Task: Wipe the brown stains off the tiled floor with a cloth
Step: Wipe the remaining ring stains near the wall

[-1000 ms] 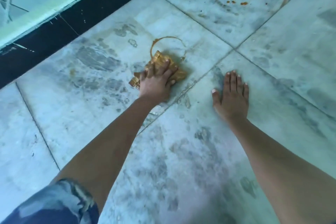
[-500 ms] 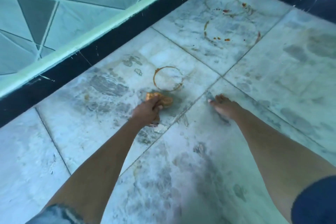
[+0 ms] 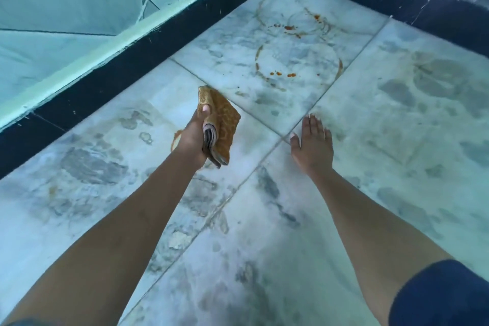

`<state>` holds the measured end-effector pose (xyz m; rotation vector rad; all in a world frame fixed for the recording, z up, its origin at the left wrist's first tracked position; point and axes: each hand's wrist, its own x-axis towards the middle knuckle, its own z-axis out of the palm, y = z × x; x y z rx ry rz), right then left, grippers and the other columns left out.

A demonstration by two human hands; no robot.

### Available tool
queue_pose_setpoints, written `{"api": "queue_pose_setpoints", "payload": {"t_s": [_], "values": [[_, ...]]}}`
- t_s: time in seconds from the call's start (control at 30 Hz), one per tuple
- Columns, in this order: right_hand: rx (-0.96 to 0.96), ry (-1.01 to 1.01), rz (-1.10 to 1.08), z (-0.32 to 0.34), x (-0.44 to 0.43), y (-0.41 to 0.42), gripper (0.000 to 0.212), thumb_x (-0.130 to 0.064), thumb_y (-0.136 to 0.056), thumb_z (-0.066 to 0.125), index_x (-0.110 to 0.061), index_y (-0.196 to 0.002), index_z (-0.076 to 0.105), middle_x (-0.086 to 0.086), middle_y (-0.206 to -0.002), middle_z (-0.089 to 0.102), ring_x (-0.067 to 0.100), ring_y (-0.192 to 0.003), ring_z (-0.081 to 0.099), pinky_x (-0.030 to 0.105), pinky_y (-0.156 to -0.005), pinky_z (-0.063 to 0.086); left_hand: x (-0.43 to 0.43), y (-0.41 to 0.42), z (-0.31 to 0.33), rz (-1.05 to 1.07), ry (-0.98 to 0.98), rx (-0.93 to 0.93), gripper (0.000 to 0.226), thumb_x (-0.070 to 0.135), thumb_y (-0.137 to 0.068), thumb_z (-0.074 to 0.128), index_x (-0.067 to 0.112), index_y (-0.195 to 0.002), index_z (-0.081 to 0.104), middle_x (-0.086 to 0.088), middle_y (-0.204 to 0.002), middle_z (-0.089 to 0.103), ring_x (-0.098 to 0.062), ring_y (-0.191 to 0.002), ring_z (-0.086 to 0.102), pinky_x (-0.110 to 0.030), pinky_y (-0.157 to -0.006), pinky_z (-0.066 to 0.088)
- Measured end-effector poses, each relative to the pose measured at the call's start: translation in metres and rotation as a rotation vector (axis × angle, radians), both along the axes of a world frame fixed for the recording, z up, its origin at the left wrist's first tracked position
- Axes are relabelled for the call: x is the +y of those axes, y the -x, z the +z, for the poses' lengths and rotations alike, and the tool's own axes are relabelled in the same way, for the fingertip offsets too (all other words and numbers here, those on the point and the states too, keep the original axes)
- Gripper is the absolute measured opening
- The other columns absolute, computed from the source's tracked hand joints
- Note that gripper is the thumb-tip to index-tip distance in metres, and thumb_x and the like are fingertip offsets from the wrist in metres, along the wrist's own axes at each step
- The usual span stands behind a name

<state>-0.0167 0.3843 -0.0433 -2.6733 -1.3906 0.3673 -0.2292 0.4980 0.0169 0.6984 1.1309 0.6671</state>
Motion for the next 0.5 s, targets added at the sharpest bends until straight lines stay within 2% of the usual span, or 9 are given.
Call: {"api": "queue_pose_setpoints", "payload": {"t_s": [0.1, 0.2, 0.33, 0.5], "values": [[-0.005, -0.034, -0.024, -0.007, 0.016, -0.001, 0.061, -0.034, -0.100, 0.026, -0.008, -0.150, 0.003, 0.007, -0.159, 0.002, 0.018, -0.146, 0.000, 0.034, -0.116, -0.004, 0.014, -0.013, 0.001, -0.093, -0.040, -0.031, 0.050, 0.046, -0.093, 0.050, 0.019, -0.134, 0.049, -0.010, -0.123, 0.061, -0.028, -0.106, 0.062, -0.042, -0.086, 0.052], [0.012, -0.091, -0.058, -0.014, 0.040, -0.003, 0.061, -0.035, -0.100, 0.027, -0.008, -0.150, 0.003, 0.008, -0.159, 0.003, 0.019, -0.146, 0.000, 0.034, -0.116, -0.003, 0.030, -0.019, 0.008, -0.174, -0.184, 0.059, 0.045, 0.043, -0.096, 0.044, 0.023, -0.137, 0.044, -0.008, -0.123, 0.060, -0.028, -0.103, 0.062, -0.041, -0.084, 0.053], [-0.013, -0.108, -0.144, -0.039, 0.059, -0.005, 0.064, -0.042, -0.097, 0.021, -0.009, -0.150, 0.004, 0.006, -0.159, 0.004, 0.018, -0.146, 0.000, 0.038, -0.117, -0.003, 0.067, -0.036, 0.000, -0.162, -0.470, 0.374, 0.029, 0.035, -0.098, 0.043, 0.028, -0.126, 0.051, -0.003, -0.110, 0.062, -0.024, -0.099, 0.059, -0.036, -0.085, 0.049], [-0.089, -0.127, -0.149, -0.050, 0.062, -0.005, 0.072, -0.047, -0.088, 0.012, -0.010, -0.150, 0.009, 0.007, -0.159, 0.007, 0.020, -0.146, 0.004, 0.039, -0.116, -0.002, 0.112, -0.064, -0.026, -0.261, -0.789, 0.856, 0.038, 0.041, -0.095, 0.038, 0.043, -0.133, 0.041, 0.002, -0.107, 0.062, -0.024, -0.096, 0.057, -0.038, -0.082, 0.049]]}}
